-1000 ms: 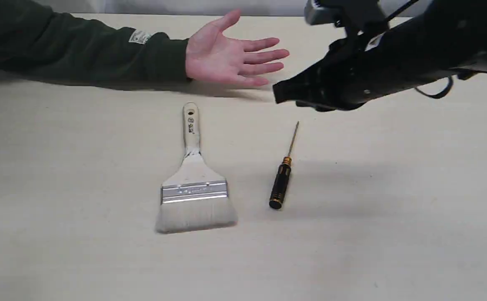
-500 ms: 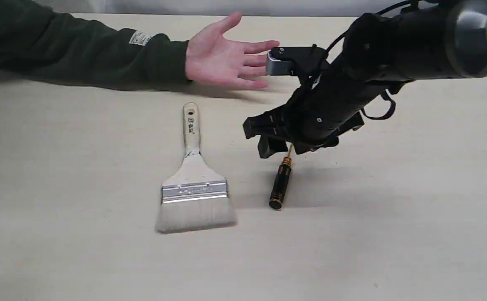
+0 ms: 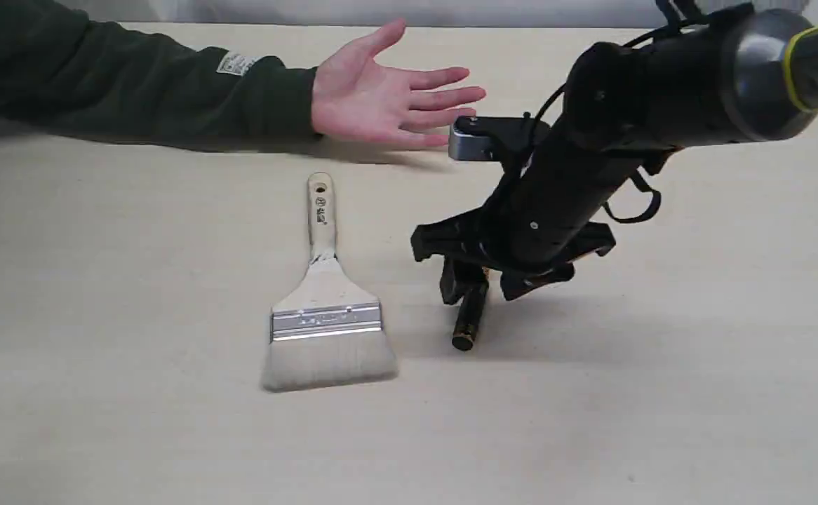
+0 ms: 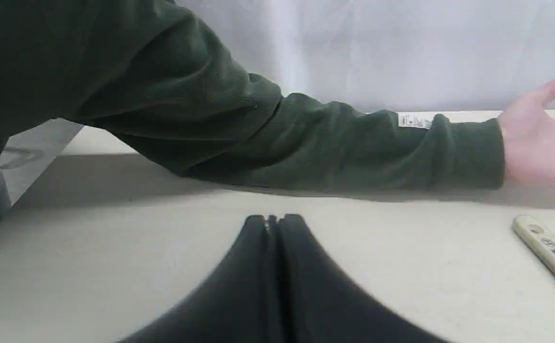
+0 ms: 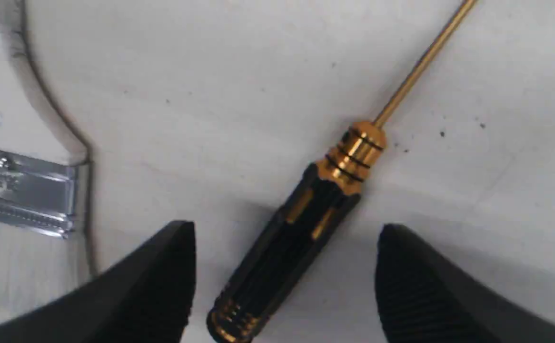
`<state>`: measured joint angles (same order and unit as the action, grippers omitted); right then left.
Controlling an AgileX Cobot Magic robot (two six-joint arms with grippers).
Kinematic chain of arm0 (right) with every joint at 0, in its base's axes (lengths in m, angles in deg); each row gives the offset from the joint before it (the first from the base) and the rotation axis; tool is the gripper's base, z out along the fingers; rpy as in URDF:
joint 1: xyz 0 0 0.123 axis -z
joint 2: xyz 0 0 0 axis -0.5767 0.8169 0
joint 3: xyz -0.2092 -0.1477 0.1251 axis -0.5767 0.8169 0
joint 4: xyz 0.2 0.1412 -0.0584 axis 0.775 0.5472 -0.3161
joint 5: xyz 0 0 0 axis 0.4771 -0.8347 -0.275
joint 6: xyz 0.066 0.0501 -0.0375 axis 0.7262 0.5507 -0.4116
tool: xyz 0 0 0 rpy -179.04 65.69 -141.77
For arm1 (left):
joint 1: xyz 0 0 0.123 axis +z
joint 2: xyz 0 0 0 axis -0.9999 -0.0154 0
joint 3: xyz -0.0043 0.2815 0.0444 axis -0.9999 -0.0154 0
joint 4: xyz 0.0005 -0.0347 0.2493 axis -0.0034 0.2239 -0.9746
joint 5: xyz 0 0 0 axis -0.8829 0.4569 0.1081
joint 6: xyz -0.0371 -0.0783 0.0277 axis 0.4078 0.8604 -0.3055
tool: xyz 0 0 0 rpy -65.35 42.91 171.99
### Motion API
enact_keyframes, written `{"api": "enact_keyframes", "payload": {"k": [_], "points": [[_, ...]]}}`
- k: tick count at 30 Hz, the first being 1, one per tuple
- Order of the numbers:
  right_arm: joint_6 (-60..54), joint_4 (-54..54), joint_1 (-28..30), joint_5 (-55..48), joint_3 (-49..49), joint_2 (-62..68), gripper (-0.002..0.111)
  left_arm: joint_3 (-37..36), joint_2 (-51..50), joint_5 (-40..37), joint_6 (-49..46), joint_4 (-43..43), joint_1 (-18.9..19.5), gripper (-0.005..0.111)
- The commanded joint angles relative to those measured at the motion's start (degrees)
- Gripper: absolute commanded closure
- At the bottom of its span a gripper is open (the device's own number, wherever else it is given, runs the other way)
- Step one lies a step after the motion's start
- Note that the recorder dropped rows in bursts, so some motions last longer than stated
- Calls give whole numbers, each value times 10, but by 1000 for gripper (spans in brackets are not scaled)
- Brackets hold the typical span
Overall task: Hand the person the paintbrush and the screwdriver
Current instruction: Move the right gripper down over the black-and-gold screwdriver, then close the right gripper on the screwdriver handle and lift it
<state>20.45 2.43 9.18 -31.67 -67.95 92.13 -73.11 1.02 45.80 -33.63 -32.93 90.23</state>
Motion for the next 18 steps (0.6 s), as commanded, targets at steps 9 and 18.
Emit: {"api": "enact_keyframes", "payload": {"k": [9, 18], "points": [[14, -11, -1, 0, -4, 31, 57, -1, 1, 6, 1, 0, -5, 107], [103, -136, -1, -15, -4, 36, 65, -1, 1, 6, 1, 0, -5, 107]]}}
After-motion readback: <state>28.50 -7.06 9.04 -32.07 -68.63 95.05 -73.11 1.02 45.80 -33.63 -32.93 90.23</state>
